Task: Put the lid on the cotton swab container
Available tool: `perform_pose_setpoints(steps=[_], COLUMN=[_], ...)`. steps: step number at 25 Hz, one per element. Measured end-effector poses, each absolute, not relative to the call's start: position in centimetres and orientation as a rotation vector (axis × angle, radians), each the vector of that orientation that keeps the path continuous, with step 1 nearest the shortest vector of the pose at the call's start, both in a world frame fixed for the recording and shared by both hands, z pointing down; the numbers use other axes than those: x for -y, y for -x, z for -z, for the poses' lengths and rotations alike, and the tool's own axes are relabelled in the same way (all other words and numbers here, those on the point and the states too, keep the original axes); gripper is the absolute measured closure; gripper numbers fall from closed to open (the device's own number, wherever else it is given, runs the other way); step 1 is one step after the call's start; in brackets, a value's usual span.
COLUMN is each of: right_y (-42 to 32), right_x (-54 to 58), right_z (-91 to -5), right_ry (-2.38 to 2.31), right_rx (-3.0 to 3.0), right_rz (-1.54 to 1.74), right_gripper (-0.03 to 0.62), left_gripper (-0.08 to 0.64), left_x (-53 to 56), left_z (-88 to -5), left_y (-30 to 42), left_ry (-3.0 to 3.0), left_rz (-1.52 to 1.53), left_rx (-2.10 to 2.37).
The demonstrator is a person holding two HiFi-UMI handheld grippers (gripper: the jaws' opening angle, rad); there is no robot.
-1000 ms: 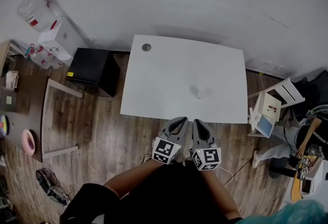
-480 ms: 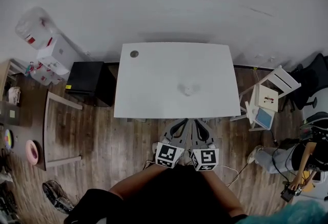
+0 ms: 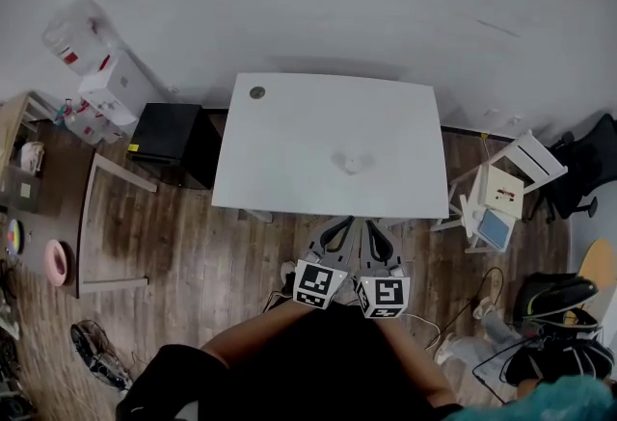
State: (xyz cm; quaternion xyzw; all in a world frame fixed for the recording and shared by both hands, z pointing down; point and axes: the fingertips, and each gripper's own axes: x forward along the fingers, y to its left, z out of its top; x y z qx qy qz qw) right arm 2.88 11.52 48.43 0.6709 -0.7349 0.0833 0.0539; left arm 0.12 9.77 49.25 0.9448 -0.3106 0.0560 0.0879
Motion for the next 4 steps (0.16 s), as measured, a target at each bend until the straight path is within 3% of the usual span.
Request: perform_pose_setpoints(steps=[4], right_y=[-2.67], right_x=[-11.39], right_z=[-47.96], right_ry=[-2.040], right_rx=[2.238], right_rz=[-0.226], right_gripper=[0.561], left_gripper=[0.546], left_x=[-9.53], left_z=[-48.76], left_y=[0.20], left_ry=[-2.818], left_rz=[-0.155], left_rx=[0.946])
